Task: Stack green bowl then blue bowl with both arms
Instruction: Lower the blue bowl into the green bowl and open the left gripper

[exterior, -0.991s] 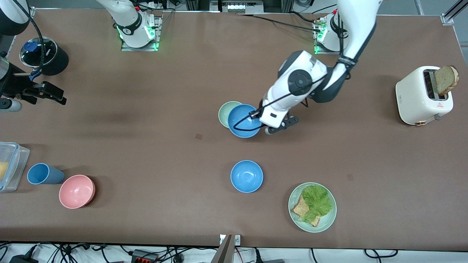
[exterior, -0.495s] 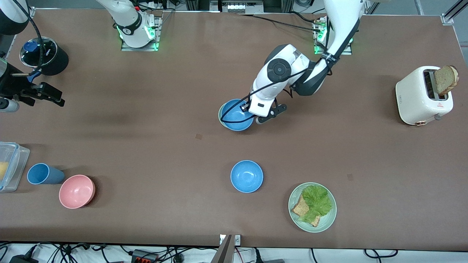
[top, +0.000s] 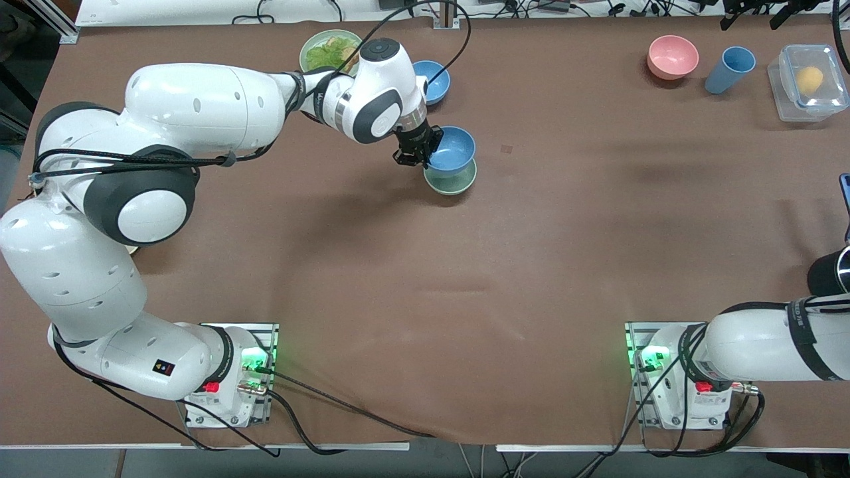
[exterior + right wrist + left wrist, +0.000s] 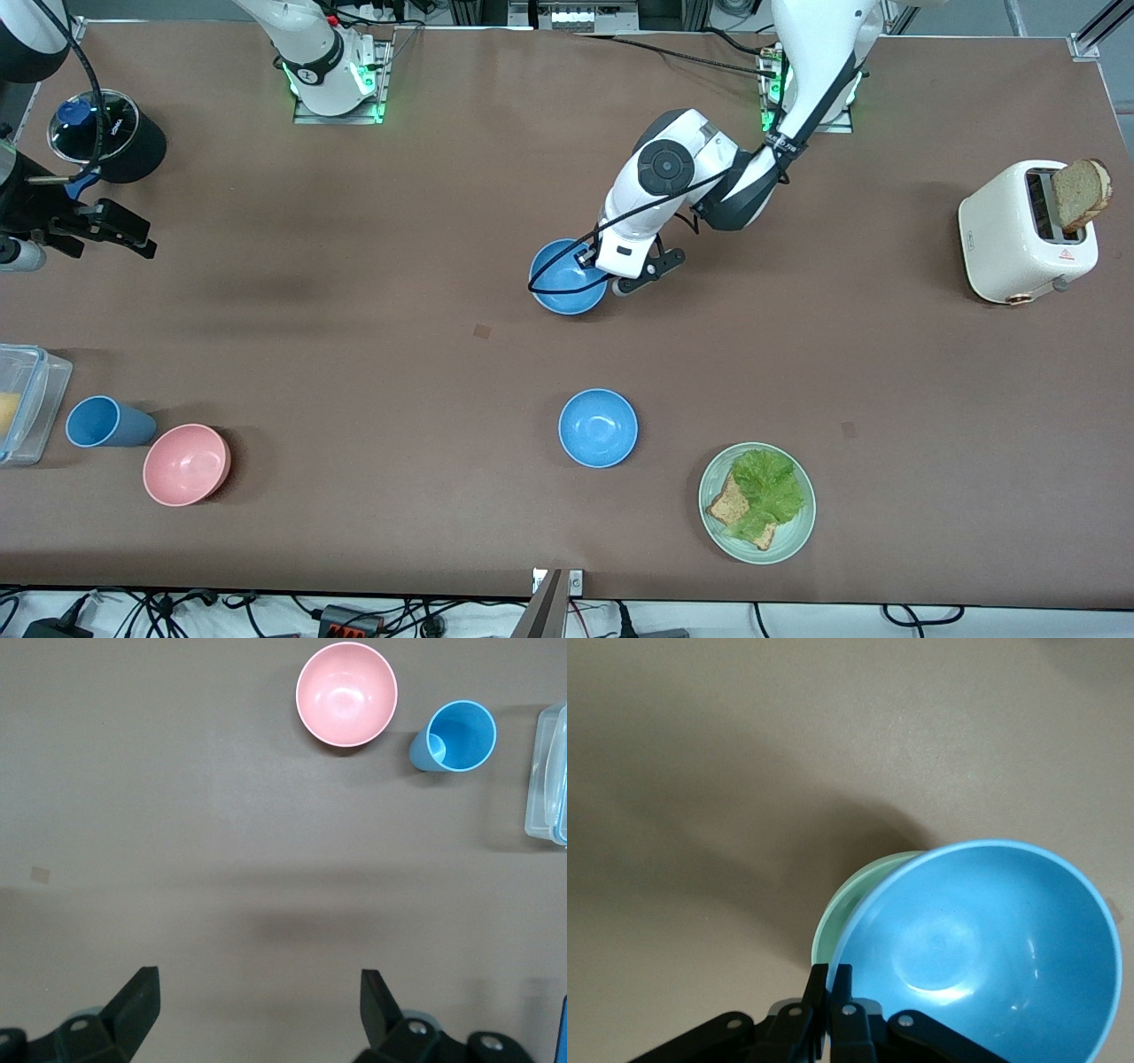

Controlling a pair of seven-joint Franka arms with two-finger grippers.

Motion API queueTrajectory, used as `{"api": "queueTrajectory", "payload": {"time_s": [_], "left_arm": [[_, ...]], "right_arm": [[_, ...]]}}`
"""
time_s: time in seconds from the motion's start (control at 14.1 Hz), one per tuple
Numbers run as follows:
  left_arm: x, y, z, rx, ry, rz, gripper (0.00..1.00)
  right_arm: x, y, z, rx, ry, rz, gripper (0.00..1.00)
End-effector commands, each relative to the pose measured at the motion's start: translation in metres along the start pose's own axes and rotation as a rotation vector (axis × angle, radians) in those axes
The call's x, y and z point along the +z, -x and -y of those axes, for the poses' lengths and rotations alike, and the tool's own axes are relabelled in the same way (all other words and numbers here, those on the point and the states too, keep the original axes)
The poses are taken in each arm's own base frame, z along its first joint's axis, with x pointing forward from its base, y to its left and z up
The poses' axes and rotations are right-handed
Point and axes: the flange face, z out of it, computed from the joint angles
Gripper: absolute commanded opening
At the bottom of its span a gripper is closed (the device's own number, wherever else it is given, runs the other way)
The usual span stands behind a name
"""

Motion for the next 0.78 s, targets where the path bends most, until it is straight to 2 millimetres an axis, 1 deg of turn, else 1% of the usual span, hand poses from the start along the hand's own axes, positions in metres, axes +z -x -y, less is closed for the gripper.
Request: {"api": "queueTrajectory", "payload": {"time_s": [0.0,0.14,0.28,0.35,0.42,0.5,0.64,0.71], "left_arm": [[0.000,0.001,-0.001,-0.004,0.007,-0.021,0.00],[0.007,0.005,-0.003,-0.011,0.004,-0.016,0.05],[0.008,0.011,-0.005,-0.023,0.011,-0.017,0.05],[0.010,0.010,-0.004,-0.027,0.009,-0.015,0.12],[0.008,0.004,-0.004,-0.036,0.011,-0.017,0.26],[0.003,-0.003,-0.003,-0.045,0.011,-0.018,0.36],[-0.012,-0.012,-0.003,-0.062,0.030,-0.031,0.39],[-0.015,-0.018,-0.001,-0.069,0.021,-0.029,0.40]], "right_arm": [[-0.006,0.001,0.000,-0.018,0.009,-0.001,1.00],[-0.007,0.001,0.000,-0.016,0.010,-0.003,1.00],[-0.011,0.000,0.000,-0.018,0.010,-0.009,1.00],[-0.011,0.000,0.000,-0.018,0.010,-0.009,1.00],[-0.010,0.000,0.000,-0.018,0.010,-0.007,1.00],[-0.010,0.000,0.000,-0.018,0.010,-0.006,1.00],[-0.010,0.000,0.000,-0.016,0.010,-0.006,1.00],[-0.009,0.000,0.000,-0.016,0.010,-0.004,1.00]]}}
